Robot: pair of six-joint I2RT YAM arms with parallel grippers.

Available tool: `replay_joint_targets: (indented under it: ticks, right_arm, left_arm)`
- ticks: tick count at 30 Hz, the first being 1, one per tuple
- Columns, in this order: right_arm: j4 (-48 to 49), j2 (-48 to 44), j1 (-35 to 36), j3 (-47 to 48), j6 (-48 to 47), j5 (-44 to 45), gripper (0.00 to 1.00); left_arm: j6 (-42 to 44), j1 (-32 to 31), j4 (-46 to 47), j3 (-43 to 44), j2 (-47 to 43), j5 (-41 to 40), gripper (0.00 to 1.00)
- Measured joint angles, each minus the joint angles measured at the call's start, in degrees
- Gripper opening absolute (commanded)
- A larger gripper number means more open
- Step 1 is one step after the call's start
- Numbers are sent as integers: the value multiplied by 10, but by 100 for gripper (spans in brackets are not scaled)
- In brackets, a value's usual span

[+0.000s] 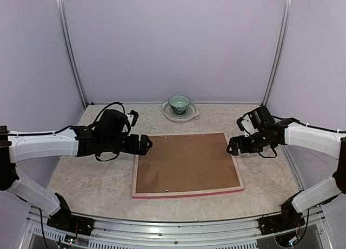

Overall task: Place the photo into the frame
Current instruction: Pick up the photo frame from the center of the board.

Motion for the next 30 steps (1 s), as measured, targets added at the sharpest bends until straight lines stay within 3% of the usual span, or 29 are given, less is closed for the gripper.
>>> replay_joint_targets:
  ticks: [10, 18, 25, 30]
  right_arm:
    - [2, -22, -5, -1, 2, 19, 99]
    - [3, -37, -10, -1, 3, 27, 99]
    - [4, -50, -13, -13, 3, 34, 99]
    - [4, -58, -15, -23, 4, 36, 99]
  left_arm:
    - [169, -129, -22, 69, 5, -11, 99]
    - [265, -209, -36, 129, 86, 12, 99]
    - [318, -242, -50, 158, 160, 29, 99]
    - [349, -255, -53, 172, 195, 39, 91]
